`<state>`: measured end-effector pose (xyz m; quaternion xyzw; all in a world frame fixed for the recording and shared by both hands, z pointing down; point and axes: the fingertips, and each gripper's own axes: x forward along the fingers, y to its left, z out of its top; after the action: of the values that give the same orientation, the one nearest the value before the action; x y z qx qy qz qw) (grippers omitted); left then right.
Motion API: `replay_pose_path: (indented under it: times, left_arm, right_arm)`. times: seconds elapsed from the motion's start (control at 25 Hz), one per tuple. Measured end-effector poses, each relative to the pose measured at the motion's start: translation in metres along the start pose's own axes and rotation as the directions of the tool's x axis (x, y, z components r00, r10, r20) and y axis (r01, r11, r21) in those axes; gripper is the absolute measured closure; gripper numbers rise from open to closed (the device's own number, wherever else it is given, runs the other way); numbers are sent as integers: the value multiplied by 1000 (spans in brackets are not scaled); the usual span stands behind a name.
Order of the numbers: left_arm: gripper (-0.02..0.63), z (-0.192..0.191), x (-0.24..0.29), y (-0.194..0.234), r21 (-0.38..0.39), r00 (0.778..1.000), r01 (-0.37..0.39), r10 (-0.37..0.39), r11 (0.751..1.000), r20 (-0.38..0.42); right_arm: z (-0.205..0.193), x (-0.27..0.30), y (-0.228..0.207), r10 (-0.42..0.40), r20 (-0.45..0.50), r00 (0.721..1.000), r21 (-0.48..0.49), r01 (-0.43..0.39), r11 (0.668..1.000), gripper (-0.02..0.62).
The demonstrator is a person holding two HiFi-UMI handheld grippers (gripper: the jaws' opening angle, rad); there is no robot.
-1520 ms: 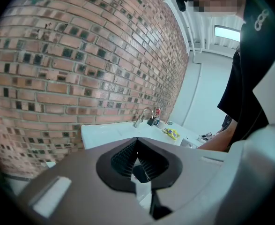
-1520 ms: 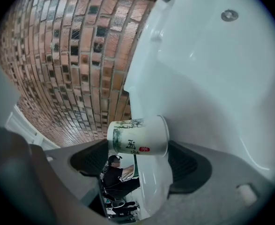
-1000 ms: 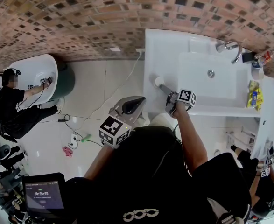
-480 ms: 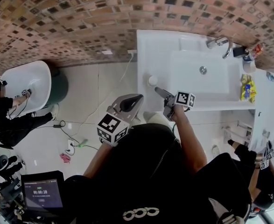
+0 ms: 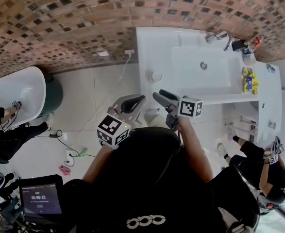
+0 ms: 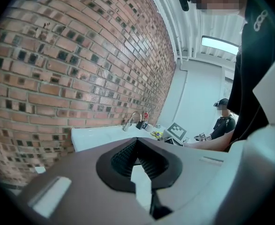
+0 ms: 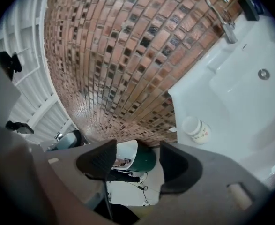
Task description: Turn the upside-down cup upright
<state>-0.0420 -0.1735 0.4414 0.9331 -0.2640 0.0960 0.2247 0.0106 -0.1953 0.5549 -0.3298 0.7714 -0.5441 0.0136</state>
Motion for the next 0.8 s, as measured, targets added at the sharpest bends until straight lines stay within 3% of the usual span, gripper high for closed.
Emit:
replay_pose_path:
  times: [0.28,0.52,0.8]
  left_arm:
    - [591,-29,-42,-12,-12,998,63,-64,998,-28]
    - [591,-46,-67,-27,14,999,24,-23,1000,-31]
    - [591,-51,-72,-86,-8,997,-48,48,999,63]
  right_arm:
    - [-28,-2,57,12,78,997,-74,-6,997,476]
    - [-50,-16,94,67,56,996,-227,-52,973,599]
    - [-76,-67,135,118,16,993,-449,-98,888,603]
